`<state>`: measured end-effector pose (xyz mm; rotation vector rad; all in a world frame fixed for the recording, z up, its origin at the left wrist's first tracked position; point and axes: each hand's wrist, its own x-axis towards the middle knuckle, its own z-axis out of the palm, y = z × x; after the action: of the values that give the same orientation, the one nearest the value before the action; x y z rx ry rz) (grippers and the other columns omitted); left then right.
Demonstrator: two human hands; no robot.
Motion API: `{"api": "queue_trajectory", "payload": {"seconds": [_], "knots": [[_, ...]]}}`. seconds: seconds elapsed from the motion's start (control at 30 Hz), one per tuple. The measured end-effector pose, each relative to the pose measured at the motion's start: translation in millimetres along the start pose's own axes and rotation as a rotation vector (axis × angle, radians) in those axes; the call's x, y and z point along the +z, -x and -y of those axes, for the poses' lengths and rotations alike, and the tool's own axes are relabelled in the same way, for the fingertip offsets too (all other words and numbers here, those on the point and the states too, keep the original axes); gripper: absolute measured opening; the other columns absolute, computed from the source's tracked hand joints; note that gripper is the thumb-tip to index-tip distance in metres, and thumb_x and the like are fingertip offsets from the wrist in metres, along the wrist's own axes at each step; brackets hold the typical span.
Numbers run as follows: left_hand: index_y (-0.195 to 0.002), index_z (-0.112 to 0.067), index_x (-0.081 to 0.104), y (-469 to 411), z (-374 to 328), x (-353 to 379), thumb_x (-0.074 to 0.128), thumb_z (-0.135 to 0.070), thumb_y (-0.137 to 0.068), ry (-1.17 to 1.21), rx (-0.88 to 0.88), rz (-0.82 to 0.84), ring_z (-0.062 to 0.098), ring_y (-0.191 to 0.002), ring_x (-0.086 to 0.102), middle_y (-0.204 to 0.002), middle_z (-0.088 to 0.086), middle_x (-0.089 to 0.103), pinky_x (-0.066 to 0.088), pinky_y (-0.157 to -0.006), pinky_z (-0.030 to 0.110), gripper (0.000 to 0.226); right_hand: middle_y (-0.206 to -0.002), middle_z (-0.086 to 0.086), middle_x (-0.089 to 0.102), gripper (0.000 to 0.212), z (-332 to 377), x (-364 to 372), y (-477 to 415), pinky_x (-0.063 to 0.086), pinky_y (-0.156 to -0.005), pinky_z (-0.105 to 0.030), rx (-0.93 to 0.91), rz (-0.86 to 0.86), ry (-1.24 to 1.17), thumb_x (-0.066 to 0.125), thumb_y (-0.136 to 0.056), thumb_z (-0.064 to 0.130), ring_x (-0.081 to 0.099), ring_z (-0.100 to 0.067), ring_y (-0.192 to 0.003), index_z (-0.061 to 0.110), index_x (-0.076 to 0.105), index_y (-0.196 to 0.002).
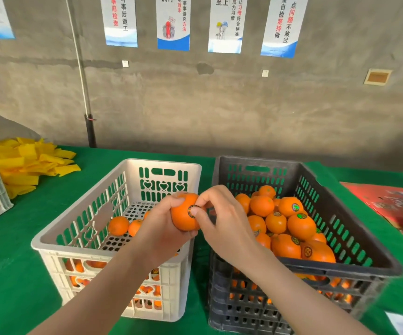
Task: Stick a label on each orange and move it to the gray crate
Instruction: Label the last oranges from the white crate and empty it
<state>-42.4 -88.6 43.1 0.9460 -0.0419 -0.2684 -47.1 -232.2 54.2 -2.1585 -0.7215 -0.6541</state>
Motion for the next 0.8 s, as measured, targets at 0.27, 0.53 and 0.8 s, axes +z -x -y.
{"api": "queue_trajectory", "payload": {"seconds": [0.27,0.53,0.8], "knots": [[-0.127,-0.003,0.054,-5,27,27,0.049,-0.036,-0.087,-0.106,-0.023,0.036,0.028,-0.097,0.067,-0.109,0.016,0.068,0.054,-0.082,0.039,0.053,-0.127,0.008,0.045,0.062,-18,-14,26,0.044,-0.097,-0.025,0.136,0.095,-0.183,0.065,-0.084,0.029,0.044,-0.004,-0.115,0.029,0.034,-0.137],[-0.123,-0.018,0.044,-59,71,60,0.038,-0.021,-0.102,-1.110,0.389,-0.230,0.019,-0.080,0.058,-0.095,0.004,0.062,0.046,-0.072,0.036,0.022,-0.115,0.003,0.047,0.072,-100,-57,-19,0.035,-0.083,-0.013,0.399,-0.035,-0.008,0.082,-0.065,0.018,0.048,-0.012,-0.107,0.019,0.044,-0.126],[-0.100,-0.024,0.061,-70,76,62,0.057,-0.030,-0.093,-1.777,0.187,-0.063,0.019,-0.100,0.058,-0.107,-0.003,0.064,0.045,-0.091,0.035,0.011,-0.127,-0.012,0.050,0.083,-206,-33,-72,0.046,-0.092,-0.038,0.611,0.191,0.239,0.082,-0.067,0.017,0.049,-0.031,-0.118,0.013,0.036,-0.136]]}}
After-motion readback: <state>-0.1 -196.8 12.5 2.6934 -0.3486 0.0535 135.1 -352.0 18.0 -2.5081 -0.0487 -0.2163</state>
